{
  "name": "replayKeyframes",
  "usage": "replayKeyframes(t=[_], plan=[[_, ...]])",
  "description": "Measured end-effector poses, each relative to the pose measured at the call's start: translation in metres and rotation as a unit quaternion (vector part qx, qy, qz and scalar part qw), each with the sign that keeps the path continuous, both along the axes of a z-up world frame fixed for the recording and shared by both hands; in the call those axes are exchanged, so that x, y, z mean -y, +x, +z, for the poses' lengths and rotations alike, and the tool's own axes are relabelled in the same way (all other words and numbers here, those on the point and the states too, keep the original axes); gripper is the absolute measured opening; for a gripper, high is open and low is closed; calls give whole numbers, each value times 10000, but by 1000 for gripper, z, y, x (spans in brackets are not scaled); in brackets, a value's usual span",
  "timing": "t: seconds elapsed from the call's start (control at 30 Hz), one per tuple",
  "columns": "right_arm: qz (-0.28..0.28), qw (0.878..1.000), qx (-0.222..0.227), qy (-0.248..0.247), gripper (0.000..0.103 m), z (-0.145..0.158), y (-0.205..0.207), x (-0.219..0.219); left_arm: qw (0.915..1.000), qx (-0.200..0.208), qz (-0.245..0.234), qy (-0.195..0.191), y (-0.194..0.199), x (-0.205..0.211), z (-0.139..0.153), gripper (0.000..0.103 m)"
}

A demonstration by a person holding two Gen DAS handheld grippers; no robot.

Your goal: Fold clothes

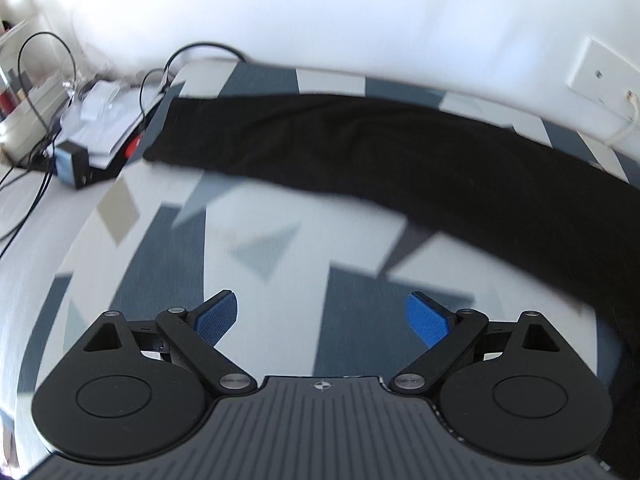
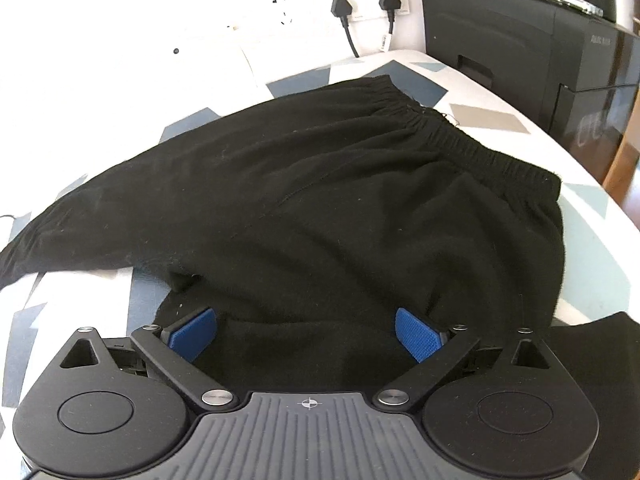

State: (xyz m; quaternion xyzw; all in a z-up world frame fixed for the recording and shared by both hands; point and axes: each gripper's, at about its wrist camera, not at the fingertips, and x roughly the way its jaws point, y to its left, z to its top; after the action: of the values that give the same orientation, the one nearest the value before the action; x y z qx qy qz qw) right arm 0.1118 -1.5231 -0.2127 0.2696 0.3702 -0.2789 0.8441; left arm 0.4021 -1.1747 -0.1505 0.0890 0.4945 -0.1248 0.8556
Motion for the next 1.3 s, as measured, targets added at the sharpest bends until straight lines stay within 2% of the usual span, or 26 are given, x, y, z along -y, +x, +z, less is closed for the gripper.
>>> replayKeyframes(t=[0.1, 0.2, 0.37, 0.53, 0.63, 0.7, 0.73, 0.77, 0.8, 0.83, 0.87, 0.93, 1.1, 1.3], plan=[[130, 9997, -56, -218, 95, 7, -14, 2, 9999, 83, -22, 106, -22, -5, 2, 94], [-42, 9993, -43, -362, 94, 16, -39, 13, 9996, 221, 12, 181, -43, -10, 6, 94], [-1013, 9937, -65, -469, 85, 25, -103, 32, 9992, 338, 58, 191, -69, -17, 11, 95], [-2099, 9752, -236, -667, 87, 26, -163, 36, 9995, 310, -21, 50, -83, -24, 12, 95], [-2554, 9650, -360, -482, 87, 15, -180, 33, 9994, 319, -137, -65, -86, -32, 14, 95], [-2740, 9611, -265, -216, 79, 6, -186, 30, 9990, 384, -220, -117, -90, -42, 18, 95], [-2782, 9603, -221, -36, 66, 2, -186, 27, 9986, 449, -256, -131, -92, -50, 20, 95], [-2819, 9592, -177, 147, 48, -1, -185, 25, 9982, 518, -274, -141, -94, -58, 23, 95], [-2861, 9577, -66, 317, 39, -2, -184, 20, 9977, 599, -262, -154, -96, -70, 25, 95], [-2876, 9569, 74, 407, 21, -1, -182, 15, 9974, 665, -223, -176, -97, -82, 26, 95], [-2876, 9566, 169, 427, 9, 1, -179, 8, 9973, 686, -152, -235, -97, -96, 27, 95], [-2777, 9600, 285, 219, 9, 14, -170, -8, 9969, 697, 8, -378, -98, -123, 28, 95], [-2031, 9766, 645, -284, 8, 58, -129, -48, 9938, 705, 387, -767, -101, -192, 28, 95], [-873, 9914, 933, -286, 8, 96, -46, -104, 9875, 864, 617, -1165, -115, -259, 28, 95]])
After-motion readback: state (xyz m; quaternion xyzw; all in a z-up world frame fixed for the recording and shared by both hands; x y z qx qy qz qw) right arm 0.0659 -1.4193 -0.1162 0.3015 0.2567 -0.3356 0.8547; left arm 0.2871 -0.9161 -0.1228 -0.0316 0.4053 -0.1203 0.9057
